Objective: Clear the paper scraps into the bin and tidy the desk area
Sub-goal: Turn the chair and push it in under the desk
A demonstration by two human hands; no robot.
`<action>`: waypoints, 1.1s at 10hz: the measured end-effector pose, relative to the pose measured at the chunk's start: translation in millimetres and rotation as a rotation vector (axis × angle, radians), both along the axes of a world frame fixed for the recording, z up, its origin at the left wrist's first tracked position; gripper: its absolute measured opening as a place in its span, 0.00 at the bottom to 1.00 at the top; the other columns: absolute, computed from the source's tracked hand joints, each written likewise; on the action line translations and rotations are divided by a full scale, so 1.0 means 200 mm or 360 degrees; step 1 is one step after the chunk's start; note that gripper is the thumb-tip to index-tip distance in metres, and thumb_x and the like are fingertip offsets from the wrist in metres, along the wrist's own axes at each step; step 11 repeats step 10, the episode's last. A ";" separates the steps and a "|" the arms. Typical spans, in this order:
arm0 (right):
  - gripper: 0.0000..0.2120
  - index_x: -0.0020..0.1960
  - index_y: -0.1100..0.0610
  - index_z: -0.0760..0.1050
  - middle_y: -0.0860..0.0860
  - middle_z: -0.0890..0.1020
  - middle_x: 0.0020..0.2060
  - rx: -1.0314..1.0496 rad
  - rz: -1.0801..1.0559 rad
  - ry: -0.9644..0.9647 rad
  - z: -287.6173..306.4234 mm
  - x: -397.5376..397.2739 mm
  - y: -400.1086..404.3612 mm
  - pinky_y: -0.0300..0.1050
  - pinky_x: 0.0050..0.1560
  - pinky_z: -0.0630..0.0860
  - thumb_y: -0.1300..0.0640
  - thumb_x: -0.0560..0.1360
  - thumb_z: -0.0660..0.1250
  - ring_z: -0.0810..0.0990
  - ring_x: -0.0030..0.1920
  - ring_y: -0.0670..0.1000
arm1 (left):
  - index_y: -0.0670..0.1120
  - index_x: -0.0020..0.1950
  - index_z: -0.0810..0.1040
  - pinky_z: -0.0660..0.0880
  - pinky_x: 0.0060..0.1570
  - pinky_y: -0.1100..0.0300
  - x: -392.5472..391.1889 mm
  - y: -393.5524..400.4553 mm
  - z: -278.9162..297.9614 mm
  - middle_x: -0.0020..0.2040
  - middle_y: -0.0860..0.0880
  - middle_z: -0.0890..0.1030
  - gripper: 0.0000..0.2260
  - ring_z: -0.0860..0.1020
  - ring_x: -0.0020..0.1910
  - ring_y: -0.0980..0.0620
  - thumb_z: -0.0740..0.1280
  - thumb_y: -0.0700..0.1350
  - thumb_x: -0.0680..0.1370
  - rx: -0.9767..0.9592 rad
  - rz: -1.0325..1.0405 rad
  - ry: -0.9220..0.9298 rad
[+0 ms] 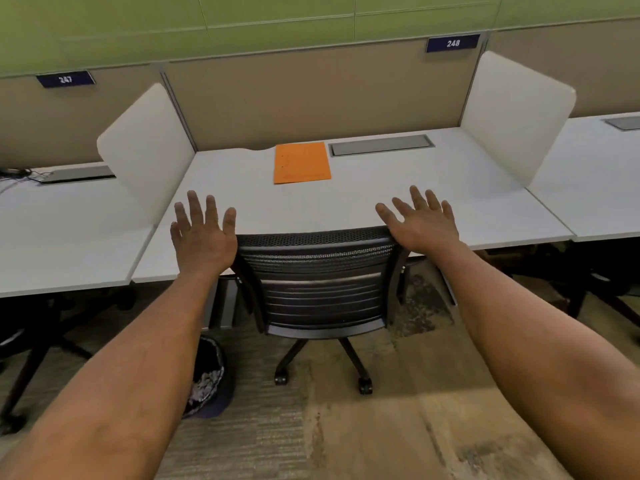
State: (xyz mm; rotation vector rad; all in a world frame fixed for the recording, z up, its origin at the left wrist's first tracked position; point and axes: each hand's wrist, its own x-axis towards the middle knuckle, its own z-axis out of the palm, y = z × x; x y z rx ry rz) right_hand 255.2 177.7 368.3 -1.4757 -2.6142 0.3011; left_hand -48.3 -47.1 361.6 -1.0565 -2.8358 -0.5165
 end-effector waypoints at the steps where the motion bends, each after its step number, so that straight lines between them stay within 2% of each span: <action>1: 0.47 0.78 0.42 0.53 0.48 0.46 0.80 0.0029 0.0011 0.0068 0.00 -0.05 0.07 0.58 0.75 0.39 0.21 0.67 0.31 0.42 0.79 0.53 | 0.51 0.81 0.45 0.42 0.76 0.44 -0.02 0.06 0.00 0.81 0.48 0.39 0.34 0.39 0.79 0.45 0.37 0.68 0.78 0.0054 0.0149 -0.0008; 2: 0.47 0.78 0.43 0.53 0.49 0.47 0.80 0.0044 0.0029 0.0113 0.00 -0.09 0.12 0.58 0.76 0.40 0.21 0.67 0.31 0.43 0.79 0.54 | 0.51 0.81 0.44 0.43 0.76 0.43 -0.03 0.10 -0.01 0.81 0.47 0.39 0.37 0.39 0.79 0.44 0.36 0.71 0.76 0.0109 0.0302 -0.0120; 3: 0.47 0.78 0.44 0.54 0.50 0.48 0.80 0.0074 0.0040 0.0135 0.01 -0.11 0.16 0.58 0.76 0.40 0.21 0.68 0.32 0.44 0.79 0.54 | 0.50 0.80 0.43 0.42 0.76 0.44 -0.06 0.13 -0.02 0.80 0.46 0.38 0.38 0.39 0.79 0.42 0.37 0.71 0.76 0.0140 0.0281 -0.0215; 5: 0.49 0.78 0.45 0.54 0.51 0.49 0.80 0.0072 0.0075 0.0185 0.04 -0.12 0.26 0.60 0.76 0.43 0.19 0.66 0.33 0.45 0.79 0.55 | 0.48 0.80 0.38 0.36 0.74 0.48 -0.11 0.16 -0.01 0.80 0.43 0.35 0.32 0.35 0.78 0.43 0.42 0.63 0.81 0.0074 0.0089 -0.0220; 7: 0.48 0.78 0.45 0.53 0.50 0.47 0.80 0.0223 -0.0009 0.0158 0.08 -0.11 0.22 0.59 0.75 0.40 0.19 0.67 0.34 0.43 0.79 0.53 | 0.50 0.79 0.38 0.41 0.76 0.45 -0.12 0.14 0.04 0.80 0.45 0.35 0.32 0.36 0.78 0.42 0.43 0.64 0.81 -0.0077 -0.0028 -0.0197; 8: 0.46 0.78 0.48 0.53 0.51 0.50 0.80 0.0385 -0.0031 0.0062 0.09 -0.10 0.15 0.58 0.75 0.40 0.23 0.70 0.32 0.46 0.79 0.54 | 0.49 0.80 0.40 0.44 0.76 0.44 -0.09 0.12 0.07 0.80 0.45 0.37 0.33 0.39 0.79 0.42 0.42 0.65 0.81 -0.0223 -0.0050 -0.0172; 9: 0.45 0.78 0.52 0.54 0.53 0.54 0.79 0.0356 0.0027 0.0020 0.11 -0.07 0.10 0.58 0.76 0.42 0.26 0.72 0.32 0.50 0.78 0.54 | 0.48 0.80 0.44 0.45 0.76 0.43 -0.02 0.10 0.07 0.81 0.45 0.43 0.34 0.42 0.79 0.43 0.40 0.66 0.80 -0.0286 -0.0096 -0.0212; 10: 0.45 0.78 0.53 0.55 0.53 0.57 0.78 0.0312 0.0204 -0.0012 0.15 -0.08 0.02 0.58 0.77 0.45 0.27 0.72 0.33 0.54 0.78 0.54 | 0.46 0.80 0.47 0.45 0.76 0.44 0.07 0.07 0.09 0.81 0.45 0.46 0.35 0.44 0.79 0.44 0.40 0.66 0.80 -0.0300 -0.0235 -0.0133; 11: 0.45 0.78 0.53 0.55 0.53 0.57 0.78 0.0312 0.0204 -0.0012 0.15 -0.08 0.02 0.58 0.77 0.45 0.27 0.72 0.33 0.54 0.78 0.54 | 0.46 0.80 0.47 0.45 0.76 0.44 0.07 0.07 0.09 0.81 0.45 0.46 0.35 0.44 0.79 0.44 0.40 0.66 0.80 -0.0300 -0.0235 -0.0133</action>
